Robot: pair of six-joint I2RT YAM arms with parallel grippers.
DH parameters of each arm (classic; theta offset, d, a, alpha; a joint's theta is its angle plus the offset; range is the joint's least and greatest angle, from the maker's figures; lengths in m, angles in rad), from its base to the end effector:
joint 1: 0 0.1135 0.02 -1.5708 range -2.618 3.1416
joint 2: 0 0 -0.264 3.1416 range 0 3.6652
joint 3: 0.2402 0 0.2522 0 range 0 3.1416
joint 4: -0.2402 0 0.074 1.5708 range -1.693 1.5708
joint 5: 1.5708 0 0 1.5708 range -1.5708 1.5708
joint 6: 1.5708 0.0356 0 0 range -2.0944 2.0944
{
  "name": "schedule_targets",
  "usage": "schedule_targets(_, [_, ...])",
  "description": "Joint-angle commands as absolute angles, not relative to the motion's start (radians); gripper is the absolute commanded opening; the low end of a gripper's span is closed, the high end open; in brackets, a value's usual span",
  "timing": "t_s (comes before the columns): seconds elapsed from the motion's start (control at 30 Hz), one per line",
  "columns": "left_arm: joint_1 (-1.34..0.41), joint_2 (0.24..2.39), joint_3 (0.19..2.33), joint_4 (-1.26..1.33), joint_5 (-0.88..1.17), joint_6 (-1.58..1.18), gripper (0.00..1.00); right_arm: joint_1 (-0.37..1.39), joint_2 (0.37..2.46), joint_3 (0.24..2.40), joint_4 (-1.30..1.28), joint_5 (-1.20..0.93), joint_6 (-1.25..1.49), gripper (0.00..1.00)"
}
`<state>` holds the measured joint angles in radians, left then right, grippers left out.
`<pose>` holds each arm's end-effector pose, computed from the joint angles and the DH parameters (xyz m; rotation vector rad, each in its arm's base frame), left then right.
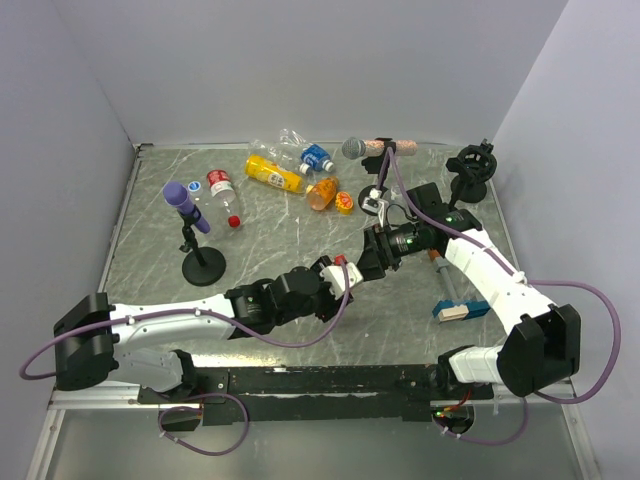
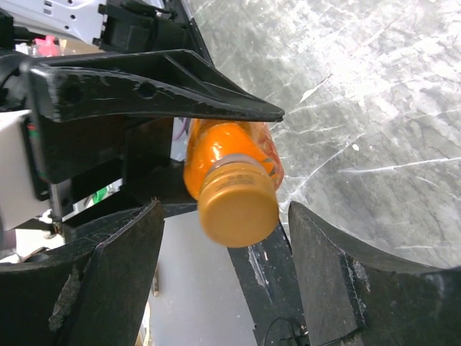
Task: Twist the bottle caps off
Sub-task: Unscrew the bottle cap from the plastic bottle.
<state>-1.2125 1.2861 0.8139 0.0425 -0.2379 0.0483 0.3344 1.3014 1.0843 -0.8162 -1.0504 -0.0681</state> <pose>0.1096 -0.2687 0.2636 1.0648 1.7217 -0.5106 0.2249 0.1108 0.2950 -0.8474 2.2547 1.4531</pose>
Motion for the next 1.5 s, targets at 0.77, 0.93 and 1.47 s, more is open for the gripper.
schedule_targets(0.77, [-1.189,1.189,0.79,0.109,-0.029,0.063,0.25,0.354,1.279,1.117,-0.844,-1.078,-0.221,0.16])
schedule_targets(0.93, [-1.122,1.17,0.793,0.08,0.165,0.037,0.25,0.387,1.278,1.127,-0.885,-1.063,-0.351,0.12])
schedule_targets(1.47, [-1.016,1.138,0.772,0.089,0.495,-0.058,0.24,0.482,1.115,1.078,-0.937,-1.089,-0.834,0.11])
